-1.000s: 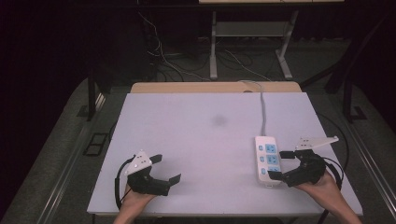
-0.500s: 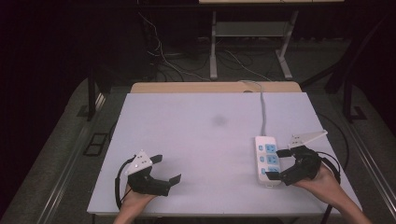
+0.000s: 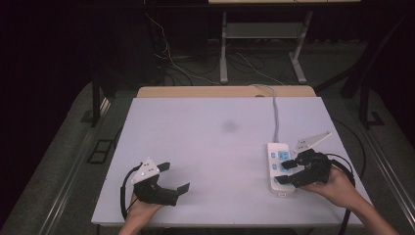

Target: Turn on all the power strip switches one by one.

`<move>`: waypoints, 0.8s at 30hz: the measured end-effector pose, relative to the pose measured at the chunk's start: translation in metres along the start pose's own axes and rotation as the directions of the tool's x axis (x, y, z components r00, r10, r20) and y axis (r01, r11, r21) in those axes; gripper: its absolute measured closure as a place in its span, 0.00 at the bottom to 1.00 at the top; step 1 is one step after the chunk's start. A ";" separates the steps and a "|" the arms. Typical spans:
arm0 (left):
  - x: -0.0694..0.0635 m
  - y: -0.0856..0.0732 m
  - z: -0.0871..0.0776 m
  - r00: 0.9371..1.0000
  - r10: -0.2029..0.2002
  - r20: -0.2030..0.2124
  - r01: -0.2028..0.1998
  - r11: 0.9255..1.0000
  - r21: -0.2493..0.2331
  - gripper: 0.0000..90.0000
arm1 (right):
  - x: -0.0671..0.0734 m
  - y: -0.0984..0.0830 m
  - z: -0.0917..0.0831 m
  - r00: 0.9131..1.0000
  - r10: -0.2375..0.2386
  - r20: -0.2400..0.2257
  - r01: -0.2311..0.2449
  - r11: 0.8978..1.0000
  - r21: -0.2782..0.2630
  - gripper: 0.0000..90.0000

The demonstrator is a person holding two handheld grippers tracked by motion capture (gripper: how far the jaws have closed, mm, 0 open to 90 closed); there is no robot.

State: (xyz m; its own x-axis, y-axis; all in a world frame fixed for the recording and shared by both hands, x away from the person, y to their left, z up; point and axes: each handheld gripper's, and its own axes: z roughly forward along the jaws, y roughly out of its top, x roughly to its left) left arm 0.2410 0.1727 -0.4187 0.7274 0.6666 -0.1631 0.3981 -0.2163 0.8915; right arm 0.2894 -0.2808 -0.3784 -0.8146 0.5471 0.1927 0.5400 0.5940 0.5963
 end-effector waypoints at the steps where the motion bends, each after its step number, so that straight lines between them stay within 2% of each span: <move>1: 0.000 0.000 0.000 1.000 0.001 0.001 -0.001 1.000 0.000 0.00 | -0.001 0.000 0.001 1.000 0.003 0.002 -0.003 1.000 0.006 0.49; 3: 0.000 0.000 0.000 1.000 0.002 0.000 -0.002 1.000 0.002 0.00 | -0.002 0.000 0.002 1.000 0.003 0.000 -0.003 1.000 0.016 0.60; 9: 0.000 0.000 0.000 1.000 0.001 -0.001 -0.001 1.000 0.001 0.00 | -0.002 0.002 0.007 1.000 -0.006 -0.009 0.006 0.999 0.036 0.71; 11: 0.000 0.000 0.000 1.000 0.001 -0.002 -0.001 1.000 0.001 0.00 | -0.003 0.002 0.009 1.000 -0.003 -0.013 0.004 0.999 0.041 0.80; 12: 0.000 0.000 0.000 1.000 0.002 -0.002 -0.002 1.000 0.001 0.00 | -0.003 0.003 0.010 1.000 -0.003 -0.015 0.004 0.999 0.042 0.92; 13: 0.000 0.000 0.000 1.000 0.002 -0.001 -0.002 1.000 0.001 0.00 | -0.003 0.003 0.010 1.000 -0.003 -0.015 0.004 0.999 0.042 0.92; 15: 0.000 0.000 0.000 1.000 0.001 -0.001 -0.001 1.000 0.000 0.00 | -0.004 0.003 0.011 1.000 -0.008 -0.022 0.009 0.999 0.041 1.00; 24: 0.000 0.000 -0.001 1.000 0.001 -0.002 -0.001 1.000 0.000 0.00 | -0.006 0.002 0.018 1.000 -0.007 -0.028 0.008 0.998 0.054 1.00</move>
State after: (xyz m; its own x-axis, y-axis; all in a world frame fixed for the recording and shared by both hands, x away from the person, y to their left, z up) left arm 0.2408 0.1738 -0.4182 0.7266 0.6678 -0.1615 0.3974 -0.2167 0.8917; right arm 0.2993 -0.2725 -0.3924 -0.8238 0.5263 0.2105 0.5440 0.6297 0.5545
